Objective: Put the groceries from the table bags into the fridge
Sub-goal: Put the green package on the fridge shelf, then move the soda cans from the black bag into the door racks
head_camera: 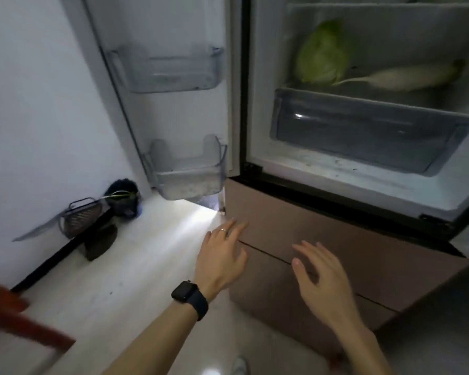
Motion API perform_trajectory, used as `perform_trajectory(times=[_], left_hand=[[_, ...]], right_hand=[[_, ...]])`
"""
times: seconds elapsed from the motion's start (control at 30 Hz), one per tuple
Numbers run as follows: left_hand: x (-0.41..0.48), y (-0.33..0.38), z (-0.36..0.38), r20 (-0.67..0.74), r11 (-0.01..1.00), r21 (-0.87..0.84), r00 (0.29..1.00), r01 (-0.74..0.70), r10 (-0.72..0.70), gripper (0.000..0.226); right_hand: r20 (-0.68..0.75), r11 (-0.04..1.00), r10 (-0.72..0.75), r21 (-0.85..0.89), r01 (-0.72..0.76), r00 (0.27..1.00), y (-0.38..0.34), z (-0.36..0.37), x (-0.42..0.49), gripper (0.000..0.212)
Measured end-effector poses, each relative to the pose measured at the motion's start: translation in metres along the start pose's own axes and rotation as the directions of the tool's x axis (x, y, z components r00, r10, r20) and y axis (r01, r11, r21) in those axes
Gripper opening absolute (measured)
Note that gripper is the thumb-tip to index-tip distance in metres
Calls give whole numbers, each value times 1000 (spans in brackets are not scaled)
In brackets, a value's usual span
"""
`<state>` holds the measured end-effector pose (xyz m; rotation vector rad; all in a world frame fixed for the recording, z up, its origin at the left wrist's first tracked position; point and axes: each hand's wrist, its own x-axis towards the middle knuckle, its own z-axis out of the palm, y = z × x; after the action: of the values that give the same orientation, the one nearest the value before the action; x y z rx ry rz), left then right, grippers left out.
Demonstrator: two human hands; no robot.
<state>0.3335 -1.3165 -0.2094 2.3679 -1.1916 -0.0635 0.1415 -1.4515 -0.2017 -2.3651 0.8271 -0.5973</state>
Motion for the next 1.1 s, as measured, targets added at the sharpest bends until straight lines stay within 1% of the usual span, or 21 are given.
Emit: perform_trajectory(times=[0.1, 0.2, 0.27, 0.33, 0.4, 0.47, 0.63, 0.77, 0.83, 0.9, 1.1], left_hand=[[-65, -53, -23, -8, 985, 69, 987, 160, -160, 57], [-131, -105, -49, -40, 936, 83, 940, 342, -339, 56], [-178, -139, -73, -70, 889, 94, 894, 447, -442, 56], [-224, -172, -100, -121, 836, 93, 839, 541, -530, 56], [-271, -204, -130, -182, 774, 76, 771, 629, -610, 56], [-318, -235, -161, -234, 715, 54, 705, 697, -669, 56], [-435, -311, -239, -339, 610, -23, 568, 792, -750, 55], [-521, -373, -298, -395, 542, -58, 479, 839, -784, 55], [-555, -402, -325, -426, 514, -50, 447, 857, -787, 55], [-584, -428, -348, -439, 491, -46, 424, 870, -792, 54], [-628, -502, -379, -428, 450, -70, 380, 890, -820, 53]], right_hand=[[161, 997, -68, -8, 71, 985, -36, 48, -24, 39], [312, 983, -170, -10, 182, 935, -83, 94, -44, 38], [401, 964, -251, 23, 264, 881, -123, 122, -58, 39], [479, 936, -333, 64, 346, 812, -168, 148, -73, 41], [527, 903, -404, 101, 417, 748, -216, 172, -89, 42], [546, 868, -465, 127, 479, 697, -267, 195, -107, 43], [580, 785, -578, 202, 585, 575, -394, 261, -168, 44], [595, 736, -636, 279, 616, 490, -486, 320, -223, 45], [599, 709, -662, 307, 635, 450, -526, 347, -245, 45], [606, 695, -672, 320, 643, 425, -561, 369, -263, 45], [632, 692, -668, 333, 641, 393, -627, 430, -288, 46]])
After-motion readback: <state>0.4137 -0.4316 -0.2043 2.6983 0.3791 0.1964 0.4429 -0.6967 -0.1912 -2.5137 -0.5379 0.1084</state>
